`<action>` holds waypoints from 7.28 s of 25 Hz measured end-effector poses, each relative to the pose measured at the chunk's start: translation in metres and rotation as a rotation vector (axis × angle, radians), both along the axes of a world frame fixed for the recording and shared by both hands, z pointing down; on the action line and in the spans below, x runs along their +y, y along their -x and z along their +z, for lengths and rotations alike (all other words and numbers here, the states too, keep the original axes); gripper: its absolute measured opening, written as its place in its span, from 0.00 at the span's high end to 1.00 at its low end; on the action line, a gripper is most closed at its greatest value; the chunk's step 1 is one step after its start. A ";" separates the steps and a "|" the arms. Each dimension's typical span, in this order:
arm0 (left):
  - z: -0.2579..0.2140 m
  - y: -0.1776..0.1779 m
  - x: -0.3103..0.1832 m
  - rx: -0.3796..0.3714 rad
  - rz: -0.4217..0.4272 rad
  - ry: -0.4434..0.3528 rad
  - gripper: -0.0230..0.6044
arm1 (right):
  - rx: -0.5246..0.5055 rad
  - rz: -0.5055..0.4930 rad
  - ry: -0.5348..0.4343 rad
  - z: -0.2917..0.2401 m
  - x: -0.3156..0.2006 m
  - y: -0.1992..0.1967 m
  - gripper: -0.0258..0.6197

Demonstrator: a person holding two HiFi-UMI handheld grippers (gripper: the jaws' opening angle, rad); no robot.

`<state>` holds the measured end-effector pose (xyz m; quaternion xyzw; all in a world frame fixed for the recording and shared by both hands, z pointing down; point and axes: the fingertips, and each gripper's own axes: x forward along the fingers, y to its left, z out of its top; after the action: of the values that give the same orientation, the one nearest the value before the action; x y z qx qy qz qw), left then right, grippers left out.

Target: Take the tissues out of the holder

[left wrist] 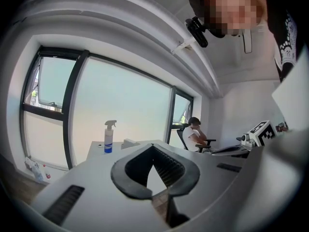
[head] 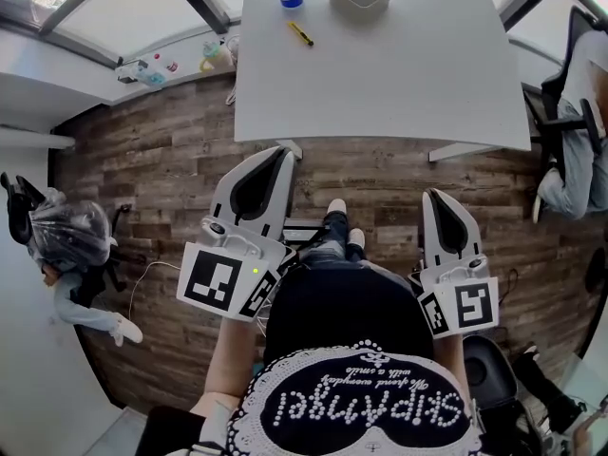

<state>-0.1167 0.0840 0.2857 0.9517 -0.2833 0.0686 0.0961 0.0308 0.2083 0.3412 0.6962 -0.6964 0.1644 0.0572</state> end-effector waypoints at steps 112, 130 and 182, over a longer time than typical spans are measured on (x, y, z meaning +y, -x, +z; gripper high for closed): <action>-0.021 -0.091 -0.152 0.066 -0.078 -0.017 0.96 | -0.003 -0.090 -0.022 -0.005 -0.172 -0.100 0.94; -0.012 -0.069 -0.179 0.068 -0.101 0.009 0.96 | -0.025 -0.080 -0.023 -0.006 -0.198 -0.086 0.94; 0.004 -0.122 -0.193 0.086 -0.139 0.091 0.96 | 0.031 -0.235 0.035 0.017 -0.357 -0.149 0.52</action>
<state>0.0057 -0.1090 0.2895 0.9265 -0.3409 0.0338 0.1558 0.1795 -0.1490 0.3582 0.6111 -0.7693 0.1580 0.0991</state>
